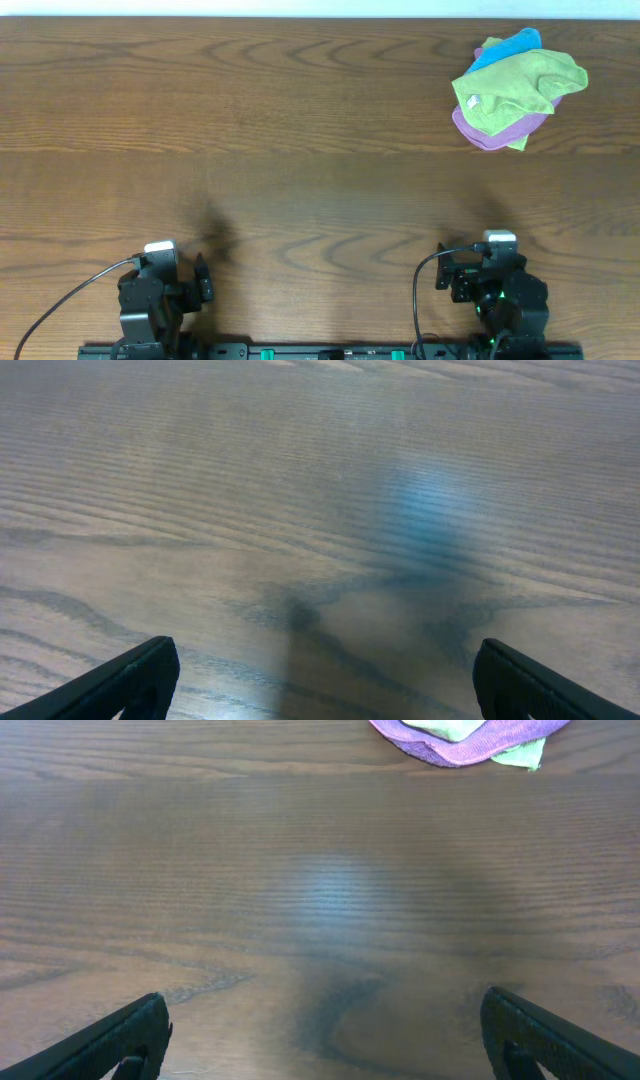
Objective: Fold the cloth
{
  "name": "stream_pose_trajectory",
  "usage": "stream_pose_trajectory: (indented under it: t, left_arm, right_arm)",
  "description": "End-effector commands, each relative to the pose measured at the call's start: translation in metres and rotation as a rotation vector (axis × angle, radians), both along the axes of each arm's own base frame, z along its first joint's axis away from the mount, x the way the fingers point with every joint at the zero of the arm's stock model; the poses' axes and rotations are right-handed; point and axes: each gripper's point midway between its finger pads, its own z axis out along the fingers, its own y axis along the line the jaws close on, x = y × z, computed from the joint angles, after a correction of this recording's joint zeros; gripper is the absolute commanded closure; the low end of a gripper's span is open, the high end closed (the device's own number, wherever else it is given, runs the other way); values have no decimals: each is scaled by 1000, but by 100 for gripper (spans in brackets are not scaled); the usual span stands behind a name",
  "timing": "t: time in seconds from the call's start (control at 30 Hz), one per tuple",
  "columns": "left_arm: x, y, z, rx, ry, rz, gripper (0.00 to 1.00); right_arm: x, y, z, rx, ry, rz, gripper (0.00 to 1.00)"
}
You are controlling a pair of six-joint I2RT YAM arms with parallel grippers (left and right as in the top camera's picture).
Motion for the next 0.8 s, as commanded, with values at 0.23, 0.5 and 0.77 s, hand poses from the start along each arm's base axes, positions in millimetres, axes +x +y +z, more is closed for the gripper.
stream_pose_trajectory:
  t: [0.23, 0.5, 0.77]
  left_arm:
    - [-7, 2, -23, -2, 69, 14, 5]
    - [-7, 2, -23, -2, 69, 14, 5]
    - [-7, 2, -23, -2, 69, 14, 5]
  right_arm:
    - [0, -3, -4, -22, 3, -4, 1]
    - [0, -3, -4, -22, 3, -4, 1]
    - [0, -23, -3, -87, 1, -105, 1]
